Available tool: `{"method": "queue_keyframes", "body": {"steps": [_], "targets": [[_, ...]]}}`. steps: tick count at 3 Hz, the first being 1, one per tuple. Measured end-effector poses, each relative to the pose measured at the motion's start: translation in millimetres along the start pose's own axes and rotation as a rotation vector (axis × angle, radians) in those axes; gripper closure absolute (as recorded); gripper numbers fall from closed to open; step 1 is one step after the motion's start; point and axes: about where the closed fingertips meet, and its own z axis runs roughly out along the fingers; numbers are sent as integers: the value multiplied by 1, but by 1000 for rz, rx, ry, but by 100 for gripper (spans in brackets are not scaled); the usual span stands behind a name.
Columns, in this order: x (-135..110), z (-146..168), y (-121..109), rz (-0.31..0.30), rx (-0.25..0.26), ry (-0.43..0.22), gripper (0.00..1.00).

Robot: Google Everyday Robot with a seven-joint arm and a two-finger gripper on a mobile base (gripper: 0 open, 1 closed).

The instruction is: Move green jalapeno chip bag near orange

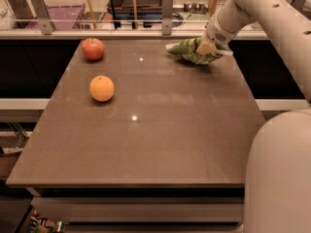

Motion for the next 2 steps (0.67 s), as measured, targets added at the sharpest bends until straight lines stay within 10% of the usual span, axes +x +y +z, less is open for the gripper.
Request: {"method": "queue_keyframes", "body": {"steps": [2], "targets": [[-16,-59,4,-33,-20,-88,100]]}}
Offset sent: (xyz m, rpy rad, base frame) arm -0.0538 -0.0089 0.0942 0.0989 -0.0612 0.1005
